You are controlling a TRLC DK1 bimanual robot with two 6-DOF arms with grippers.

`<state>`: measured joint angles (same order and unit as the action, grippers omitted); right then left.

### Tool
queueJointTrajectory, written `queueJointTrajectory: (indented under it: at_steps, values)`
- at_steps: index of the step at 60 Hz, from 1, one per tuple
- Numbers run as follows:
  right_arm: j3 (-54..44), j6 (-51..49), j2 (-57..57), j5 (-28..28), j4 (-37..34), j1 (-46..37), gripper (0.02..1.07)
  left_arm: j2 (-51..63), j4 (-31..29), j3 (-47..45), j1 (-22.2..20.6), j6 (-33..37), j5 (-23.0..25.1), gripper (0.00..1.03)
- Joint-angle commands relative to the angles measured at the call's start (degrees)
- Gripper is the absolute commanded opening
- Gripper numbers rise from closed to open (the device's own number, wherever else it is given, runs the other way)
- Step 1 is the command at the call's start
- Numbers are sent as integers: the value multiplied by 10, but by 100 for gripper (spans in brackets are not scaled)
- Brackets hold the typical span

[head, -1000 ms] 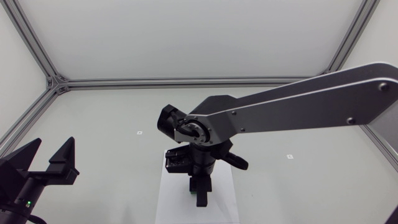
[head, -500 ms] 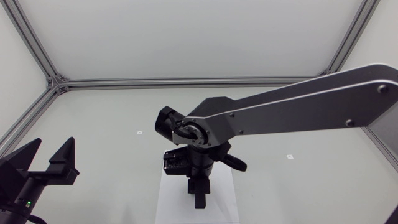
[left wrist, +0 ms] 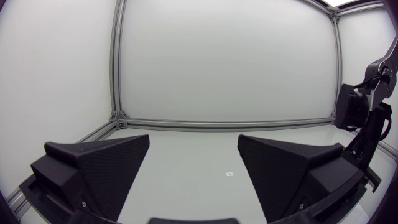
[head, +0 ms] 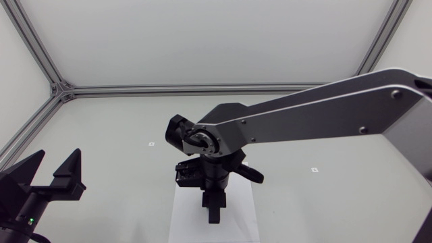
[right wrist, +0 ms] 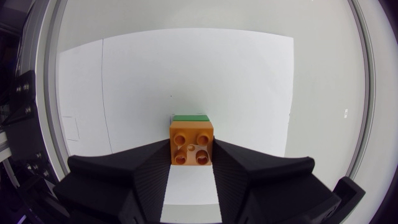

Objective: Pick up the orange 2x2 brick with the right arm and stack it on top of the green 2x2 brick in the center

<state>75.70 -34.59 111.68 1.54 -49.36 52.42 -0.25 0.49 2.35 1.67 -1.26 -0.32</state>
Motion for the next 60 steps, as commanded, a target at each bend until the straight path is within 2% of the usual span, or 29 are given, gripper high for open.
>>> queueJointTrajectory:
  at_steps: [1, 12, 23, 31, 45, 51, 60]
  values:
    - [-13, 8, 42, 8, -21, -11, 20, -5, -8, -23, 1, 7, 3, 99]
    - [-17, 2, 61, -7, -37, -23, 20, -5, -8, -23, 1, 7, 2, 99]
    - [-37, -3, 42, -27, -11, -23, 20, -5, -8, -23, 1, 7, 2, 99]
    - [-57, 1, 40, -2, 16, -8, 20, -5, -8, -23, 1, 7, 2, 99]
    - [-54, 5, 50, 15, 17, -2, 20, -5, -8, -23, 1, 7, 2, 99]
    - [-43, -10, 53, -14, 9, -11, 20, -5, -8, -23, 1, 7, 2, 99]
    - [-41, -21, 45, -29, 8, -19, 20, -5, -8, -23, 1, 7, 2, 99]
